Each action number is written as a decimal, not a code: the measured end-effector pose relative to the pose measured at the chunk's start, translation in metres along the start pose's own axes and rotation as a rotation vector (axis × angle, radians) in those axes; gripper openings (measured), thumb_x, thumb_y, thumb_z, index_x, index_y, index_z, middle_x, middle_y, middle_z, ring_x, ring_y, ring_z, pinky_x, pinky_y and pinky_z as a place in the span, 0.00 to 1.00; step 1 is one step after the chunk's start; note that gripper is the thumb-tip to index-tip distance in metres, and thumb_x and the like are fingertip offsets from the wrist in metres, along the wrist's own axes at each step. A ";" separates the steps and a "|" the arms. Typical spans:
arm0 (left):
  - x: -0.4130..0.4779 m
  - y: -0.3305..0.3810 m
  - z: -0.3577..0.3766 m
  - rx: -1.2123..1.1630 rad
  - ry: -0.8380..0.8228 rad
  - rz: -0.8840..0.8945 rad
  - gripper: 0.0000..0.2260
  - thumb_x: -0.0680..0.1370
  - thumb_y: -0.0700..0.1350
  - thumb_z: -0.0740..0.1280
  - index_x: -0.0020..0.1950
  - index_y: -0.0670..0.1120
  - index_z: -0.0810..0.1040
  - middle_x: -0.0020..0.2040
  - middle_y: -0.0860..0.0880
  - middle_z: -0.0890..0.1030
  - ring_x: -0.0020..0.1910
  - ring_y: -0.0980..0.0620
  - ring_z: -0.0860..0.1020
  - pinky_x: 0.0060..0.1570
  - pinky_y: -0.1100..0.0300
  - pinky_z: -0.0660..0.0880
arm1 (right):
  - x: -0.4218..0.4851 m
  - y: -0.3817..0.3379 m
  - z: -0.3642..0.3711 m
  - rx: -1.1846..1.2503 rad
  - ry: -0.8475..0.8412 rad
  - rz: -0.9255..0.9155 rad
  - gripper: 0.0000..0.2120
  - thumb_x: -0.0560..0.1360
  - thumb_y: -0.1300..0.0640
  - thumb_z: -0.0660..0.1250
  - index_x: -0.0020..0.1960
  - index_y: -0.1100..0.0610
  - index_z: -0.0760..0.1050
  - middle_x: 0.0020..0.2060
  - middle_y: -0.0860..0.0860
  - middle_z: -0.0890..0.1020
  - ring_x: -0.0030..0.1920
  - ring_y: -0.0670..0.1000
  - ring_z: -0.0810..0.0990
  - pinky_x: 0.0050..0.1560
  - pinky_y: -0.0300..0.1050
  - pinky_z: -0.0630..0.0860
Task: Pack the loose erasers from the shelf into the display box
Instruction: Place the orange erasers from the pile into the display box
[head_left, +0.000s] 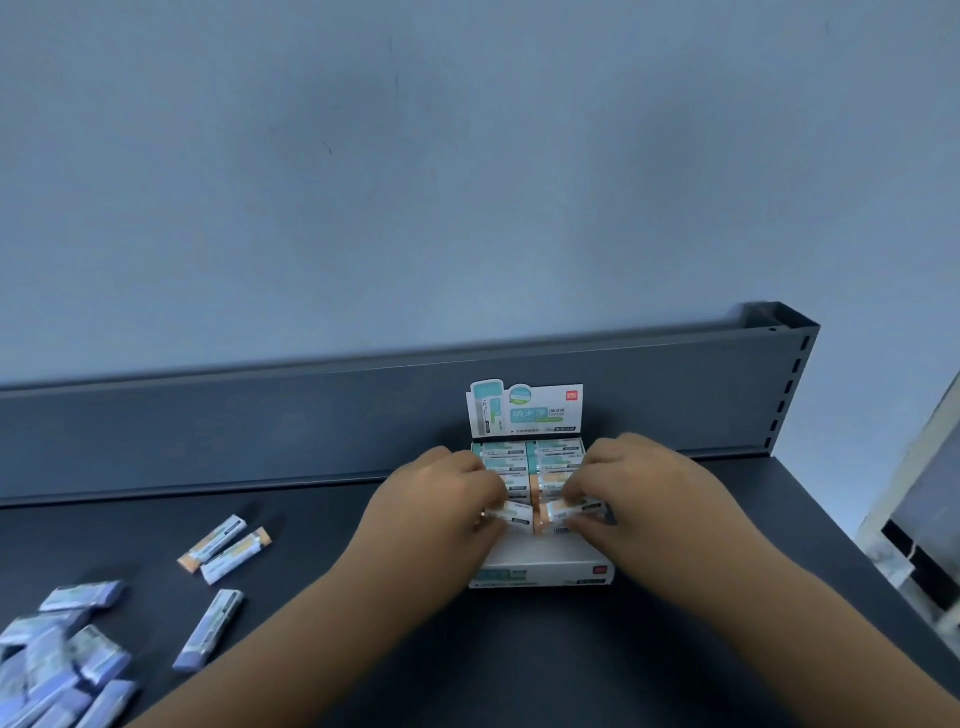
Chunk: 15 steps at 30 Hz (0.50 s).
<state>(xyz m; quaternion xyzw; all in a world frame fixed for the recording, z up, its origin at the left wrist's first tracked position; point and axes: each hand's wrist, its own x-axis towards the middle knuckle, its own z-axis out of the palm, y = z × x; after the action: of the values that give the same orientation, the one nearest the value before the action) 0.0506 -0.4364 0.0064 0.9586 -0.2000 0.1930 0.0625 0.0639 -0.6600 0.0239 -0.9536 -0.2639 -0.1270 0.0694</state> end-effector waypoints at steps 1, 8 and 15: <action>0.000 0.000 0.002 0.003 0.016 -0.003 0.06 0.74 0.53 0.66 0.44 0.53 0.81 0.44 0.56 0.80 0.42 0.51 0.76 0.37 0.53 0.77 | 0.000 0.000 0.002 0.003 0.021 -0.002 0.08 0.75 0.46 0.68 0.50 0.46 0.83 0.47 0.42 0.79 0.50 0.48 0.76 0.46 0.46 0.78; 0.000 0.000 0.008 0.021 0.051 0.001 0.05 0.74 0.50 0.68 0.40 0.51 0.81 0.42 0.56 0.78 0.39 0.51 0.74 0.33 0.54 0.76 | 0.003 0.002 0.014 0.071 0.088 -0.010 0.04 0.69 0.51 0.75 0.43 0.47 0.83 0.40 0.43 0.79 0.45 0.49 0.75 0.37 0.47 0.78; 0.003 0.000 0.010 0.062 0.027 0.024 0.10 0.77 0.50 0.63 0.40 0.51 0.81 0.38 0.55 0.78 0.38 0.50 0.72 0.34 0.53 0.76 | 0.004 0.003 0.024 0.097 0.159 -0.013 0.06 0.66 0.55 0.77 0.37 0.47 0.81 0.38 0.43 0.78 0.42 0.49 0.75 0.33 0.47 0.76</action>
<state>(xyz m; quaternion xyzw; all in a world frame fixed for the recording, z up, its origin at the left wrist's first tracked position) 0.0568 -0.4395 -0.0019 0.9549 -0.2047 0.2128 0.0330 0.0734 -0.6557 0.0020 -0.9344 -0.2694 -0.1898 0.1353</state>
